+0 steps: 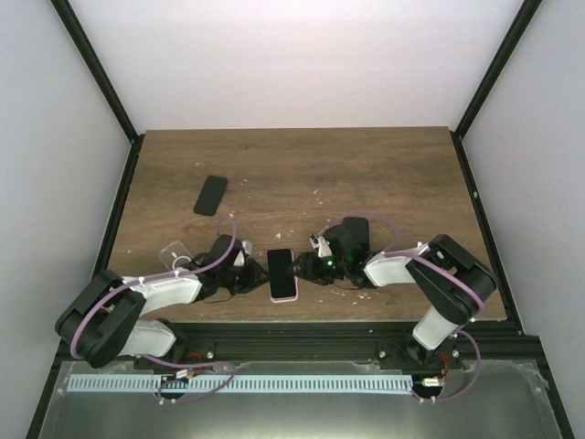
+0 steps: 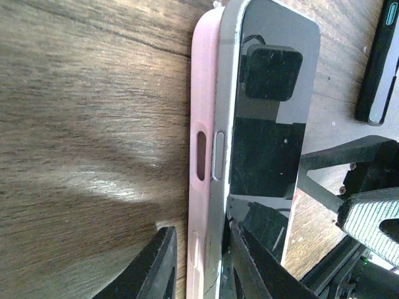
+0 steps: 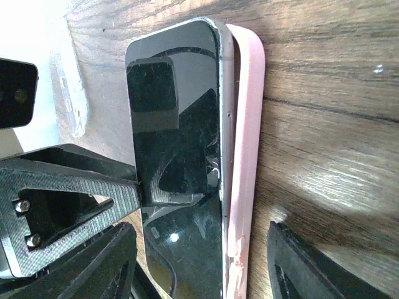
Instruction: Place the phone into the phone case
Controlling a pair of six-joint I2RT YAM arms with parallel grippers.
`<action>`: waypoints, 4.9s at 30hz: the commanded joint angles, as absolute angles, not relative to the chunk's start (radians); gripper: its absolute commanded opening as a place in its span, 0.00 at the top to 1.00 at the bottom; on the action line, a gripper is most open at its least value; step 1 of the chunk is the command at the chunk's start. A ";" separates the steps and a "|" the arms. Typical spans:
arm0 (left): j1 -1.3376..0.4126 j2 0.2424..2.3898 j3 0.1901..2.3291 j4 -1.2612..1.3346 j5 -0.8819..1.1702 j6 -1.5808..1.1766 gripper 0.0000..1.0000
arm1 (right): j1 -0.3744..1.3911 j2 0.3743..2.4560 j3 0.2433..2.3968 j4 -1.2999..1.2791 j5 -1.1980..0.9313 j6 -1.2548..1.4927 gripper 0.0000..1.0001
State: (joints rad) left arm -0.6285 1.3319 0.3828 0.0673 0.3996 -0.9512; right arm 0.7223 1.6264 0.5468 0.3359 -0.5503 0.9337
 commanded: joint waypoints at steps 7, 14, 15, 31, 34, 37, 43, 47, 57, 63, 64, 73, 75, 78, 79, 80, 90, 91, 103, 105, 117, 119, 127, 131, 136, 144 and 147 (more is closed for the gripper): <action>-0.645 1.333 0.365 0.127 0.462 -0.971 0.76 | 0.788 1.679 0.553 0.284 -0.484 0.973 0.45; -0.645 1.344 0.374 0.063 0.452 -0.944 0.82 | 0.784 1.708 0.563 0.446 -0.577 1.012 0.47; -0.641 1.333 0.376 0.039 0.438 -0.935 0.82 | 0.778 1.707 0.556 0.504 -0.599 1.023 0.47; -0.625 1.251 0.346 0.048 0.466 -0.952 0.77 | 0.764 1.730 0.516 0.651 -0.668 1.066 0.73; -0.624 1.244 0.341 0.060 0.474 -0.965 0.76 | 0.764 1.725 0.514 0.652 -0.669 1.066 0.79; -0.623 1.240 0.332 0.085 0.483 -0.982 0.75 | 0.764 1.726 0.513 0.659 -0.676 1.063 0.85; -0.623 1.214 0.332 0.088 0.498 -1.002 0.73 | 0.764 1.720 0.508 0.679 -0.698 1.054 0.94; -0.612 1.104 0.368 0.008 0.486 -1.006 0.59 | 0.760 1.676 0.511 0.662 -0.711 1.034 0.95; -0.603 0.757 0.570 -0.348 0.367 -0.941 0.22 | 0.733 1.381 0.502 0.616 -0.699 1.007 0.95; -0.604 0.680 0.612 -0.319 0.441 -0.953 0.19 | 0.729 1.202 0.508 0.670 -0.694 1.050 0.95; -0.604 0.670 0.610 -0.297 0.453 -0.958 0.19 | 0.728 1.177 0.508 0.678 -0.688 1.061 0.95; -0.604 0.648 0.549 -0.074 0.548 -1.033 0.21 | 0.727 1.078 0.496 0.822 -0.690 1.159 0.95; -0.603 0.642 0.533 -0.027 0.560 -1.049 0.21 | 0.727 1.077 0.495 0.836 -0.690 1.175 0.95; -0.604 0.639 0.510 0.046 0.592 -1.080 0.29 | 0.727 1.078 0.485 0.873 -0.687 1.200 0.95; -0.603 0.642 0.505 0.063 0.601 -1.089 0.34 | 0.727 1.079 0.482 0.883 -0.686 1.205 0.95; -0.603 0.643 0.501 0.077 0.612 -1.090 0.39 | 0.727 1.083 0.483 0.888 -0.686 1.211 0.95; -0.604 0.661 0.499 0.072 0.626 -1.031 0.89 | 0.727 1.134 0.498 0.943 -0.703 1.260 0.83; -0.604 0.668 0.507 0.057 0.629 -1.009 0.90 | 0.727 1.139 0.502 0.936 -0.706 1.260 0.78; -0.604 0.679 0.527 0.013 0.647 -0.953 0.83 | 0.727 1.127 0.512 0.915 -0.748 1.159 0.89; -0.604 0.666 0.531 0.019 0.654 -0.961 0.72 | 0.727 1.114 0.517 0.871 -0.770 1.098 0.90; -0.603 0.680 0.610 0.039 0.692 -0.944 0.51 | 0.727 1.091 0.516 0.895 -0.918 1.058 0.90; -0.603 0.680 0.617 0.053 0.691 -0.956 0.51 | 0.727 1.076 0.509 0.872 -0.920 1.051 0.90; -0.603 0.685 0.626 0.037 0.666 -0.960 0.69 | 0.727 1.057 0.496 0.853 -0.928 1.047 0.89; -0.603 0.695 0.627 0.036 0.663 -0.958 0.89 | 0.727 1.070 0.481 0.841 -0.935 1.033 0.89; -0.604 0.713 0.586 0.061 0.689 -0.953 1.00 | 0.727 1.062 0.447 0.872 -0.921 1.068 0.77; -0.603 0.708 0.550 0.102 0.704 -0.973 0.82 | 0.727 1.055 0.467 0.870 -0.929 1.065 0.88; -0.603 0.703 0.568 0.096 0.701 -0.989 0.59 | 0.727 1.035 0.468 0.827 -0.933 1.012 0.90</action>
